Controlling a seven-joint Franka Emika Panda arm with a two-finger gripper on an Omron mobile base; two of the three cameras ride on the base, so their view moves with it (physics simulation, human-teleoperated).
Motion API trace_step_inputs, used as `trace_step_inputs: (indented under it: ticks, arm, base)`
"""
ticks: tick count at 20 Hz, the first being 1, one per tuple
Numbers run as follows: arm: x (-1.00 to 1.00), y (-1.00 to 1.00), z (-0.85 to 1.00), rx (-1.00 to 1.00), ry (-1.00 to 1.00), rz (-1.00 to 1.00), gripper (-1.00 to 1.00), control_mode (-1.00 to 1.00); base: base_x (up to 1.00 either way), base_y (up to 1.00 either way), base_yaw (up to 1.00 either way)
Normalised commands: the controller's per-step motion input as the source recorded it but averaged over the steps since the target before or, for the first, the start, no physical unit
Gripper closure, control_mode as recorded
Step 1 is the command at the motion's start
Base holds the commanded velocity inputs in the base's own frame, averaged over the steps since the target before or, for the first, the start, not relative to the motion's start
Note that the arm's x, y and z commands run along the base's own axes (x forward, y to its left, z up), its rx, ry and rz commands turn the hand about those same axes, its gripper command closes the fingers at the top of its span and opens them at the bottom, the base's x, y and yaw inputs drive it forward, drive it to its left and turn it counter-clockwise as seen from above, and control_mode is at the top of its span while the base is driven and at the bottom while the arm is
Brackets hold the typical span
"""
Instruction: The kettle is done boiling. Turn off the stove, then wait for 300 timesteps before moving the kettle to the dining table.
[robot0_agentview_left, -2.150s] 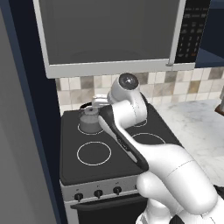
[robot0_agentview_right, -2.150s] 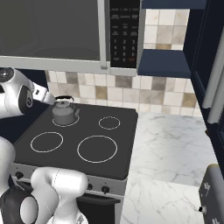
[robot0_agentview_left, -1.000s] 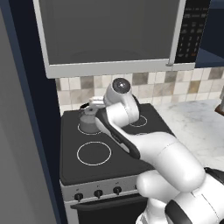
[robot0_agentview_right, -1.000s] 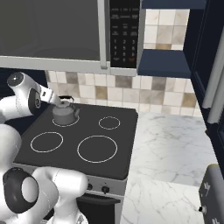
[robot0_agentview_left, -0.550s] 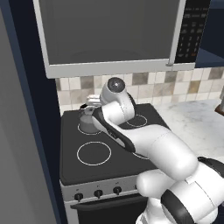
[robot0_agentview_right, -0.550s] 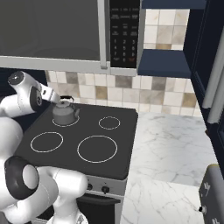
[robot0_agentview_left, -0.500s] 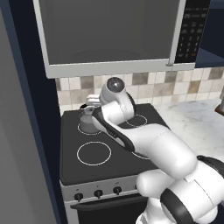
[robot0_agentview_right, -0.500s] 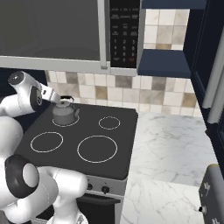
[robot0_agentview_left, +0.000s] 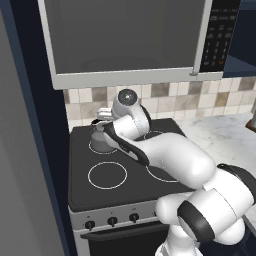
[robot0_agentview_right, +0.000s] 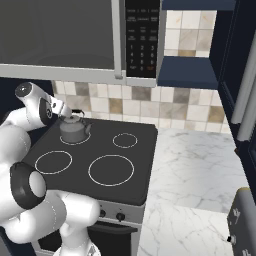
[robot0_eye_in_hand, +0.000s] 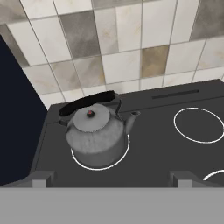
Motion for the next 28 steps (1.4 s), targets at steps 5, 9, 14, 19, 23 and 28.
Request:
trace_step_inputs:
  ticks: [5, 9, 14, 19, 23, 28]
  arm:
    - [0.29, 0.02, -0.18, 0.00, 0.00, 0.00, -1.00, -1.00]
    - [0.27, 0.04, -0.10, 0.02, 0.01, 0.00, -1.00, -1.00]
    - [0.23, 0.07, -0.06, 0.01, 0.03, 0.00, -1.00, -1.00]
    - [0.23, 0.12, -0.11, 0.00, 0.05, -0.03, -1.00, -1.00]
    - [0.22, 0.15, -0.10, 0.00, 0.01, -0.06, -1.00, -1.00]
    - [0.16, 0.18, -0.04, 0.00, 0.00, -0.09, -1.00, -1.00]
  base:
    - [0.00, 0.00, 0.00]
    - [0.00, 0.00, 0.00]
    - [0.00, 0.00, 0.00]
    - [0.00, 0.00, 0.00]
    - [0.00, 0.00, 0.00]
    - [0.00, 0.00, 0.00]
